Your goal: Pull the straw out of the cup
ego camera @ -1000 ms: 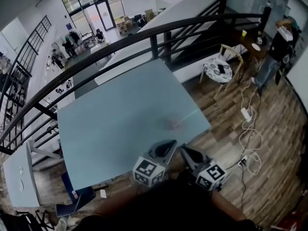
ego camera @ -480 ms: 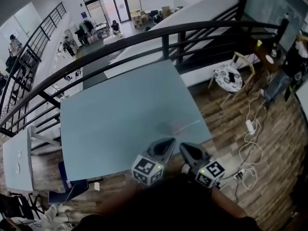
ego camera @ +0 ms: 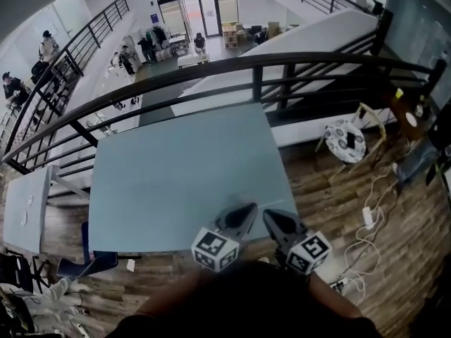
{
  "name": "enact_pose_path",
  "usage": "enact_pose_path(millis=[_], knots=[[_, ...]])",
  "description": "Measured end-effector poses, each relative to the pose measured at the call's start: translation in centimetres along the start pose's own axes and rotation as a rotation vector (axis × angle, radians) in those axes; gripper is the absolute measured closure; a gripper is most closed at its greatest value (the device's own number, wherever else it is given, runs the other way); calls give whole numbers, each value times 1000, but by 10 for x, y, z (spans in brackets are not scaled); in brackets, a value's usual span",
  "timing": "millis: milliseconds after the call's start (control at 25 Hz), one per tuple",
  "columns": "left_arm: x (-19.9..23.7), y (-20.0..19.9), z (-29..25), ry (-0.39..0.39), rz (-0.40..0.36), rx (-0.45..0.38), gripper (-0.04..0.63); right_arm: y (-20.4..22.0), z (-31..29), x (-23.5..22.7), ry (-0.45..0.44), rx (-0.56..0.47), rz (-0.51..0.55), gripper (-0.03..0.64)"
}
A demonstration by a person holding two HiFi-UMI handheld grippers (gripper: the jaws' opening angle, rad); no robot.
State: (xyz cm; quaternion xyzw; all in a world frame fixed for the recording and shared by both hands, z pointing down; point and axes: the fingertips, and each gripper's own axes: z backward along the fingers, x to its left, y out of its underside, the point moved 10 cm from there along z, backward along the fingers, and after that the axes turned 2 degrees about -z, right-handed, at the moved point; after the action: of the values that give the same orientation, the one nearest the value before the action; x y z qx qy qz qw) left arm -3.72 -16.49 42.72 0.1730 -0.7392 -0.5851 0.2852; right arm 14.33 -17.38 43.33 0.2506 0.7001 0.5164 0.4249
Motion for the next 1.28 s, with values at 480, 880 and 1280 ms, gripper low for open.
enact_pose_path(millis=[480, 880, 1280], knots=[[-20, 7, -23, -133, 28, -9, 584, -4, 26, -46, -102, 45, -50, 606], [-5, 24, -33, -135, 51, 53, 583, 4, 23, -67, -63, 44, -66, 606], [19, 48, -52, -52, 80, 139, 584, 33, 16, -85, 24, 76, -135, 606]])
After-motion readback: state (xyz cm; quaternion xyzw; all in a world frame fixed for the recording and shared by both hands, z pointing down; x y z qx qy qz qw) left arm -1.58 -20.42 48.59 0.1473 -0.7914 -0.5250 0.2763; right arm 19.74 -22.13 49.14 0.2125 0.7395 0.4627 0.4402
